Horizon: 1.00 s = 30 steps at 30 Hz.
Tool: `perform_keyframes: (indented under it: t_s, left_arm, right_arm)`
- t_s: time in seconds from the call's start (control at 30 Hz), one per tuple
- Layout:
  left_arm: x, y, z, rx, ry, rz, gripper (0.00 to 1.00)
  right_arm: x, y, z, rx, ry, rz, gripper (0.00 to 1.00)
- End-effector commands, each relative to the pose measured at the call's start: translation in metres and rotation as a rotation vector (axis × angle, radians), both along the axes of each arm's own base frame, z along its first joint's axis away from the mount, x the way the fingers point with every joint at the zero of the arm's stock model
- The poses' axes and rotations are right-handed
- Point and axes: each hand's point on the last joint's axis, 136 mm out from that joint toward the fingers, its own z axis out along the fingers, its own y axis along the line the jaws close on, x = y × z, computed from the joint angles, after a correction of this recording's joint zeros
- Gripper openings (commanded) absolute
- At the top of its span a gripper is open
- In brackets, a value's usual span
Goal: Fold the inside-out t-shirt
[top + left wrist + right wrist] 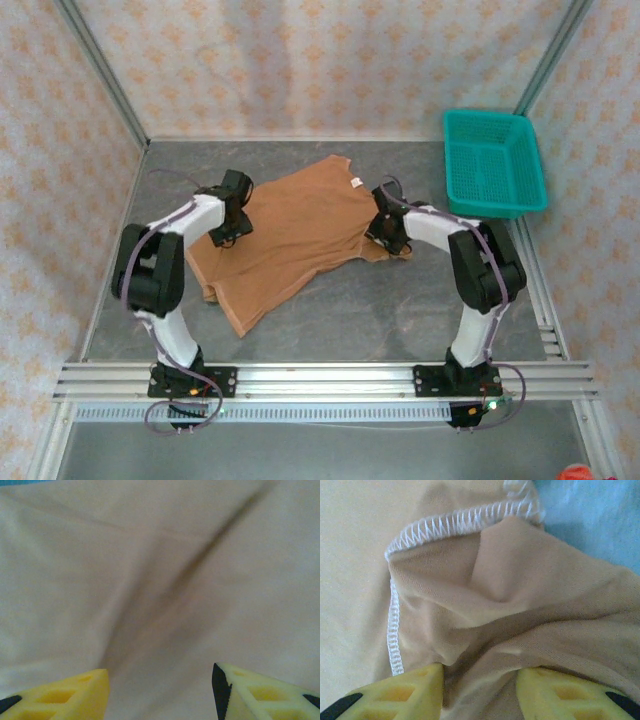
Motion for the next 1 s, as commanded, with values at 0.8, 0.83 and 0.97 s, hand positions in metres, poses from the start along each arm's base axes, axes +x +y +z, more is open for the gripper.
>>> perform_keyframes:
  t_s: [0.8,0.83,0.97]
  left_arm:
    - [-0.094,-0.065,0.026,-0.090,-0.098,-0.107,0.49]
    - [-0.087,-0.062,0.040,-0.061,-0.129,-0.121,0.50]
    - [-0.061,-0.051,0.078,-0.009,-0.196,-0.150,0.52]
  right_arm:
    - [0.048,0.058,0.070,-0.032,-0.055,0.204,0.47]
    - [0.039,0.072,0.067,0.013,-0.056,0.205,0.47]
    - [0.015,0.117,0.058,0.153,-0.057,0.214,0.47]
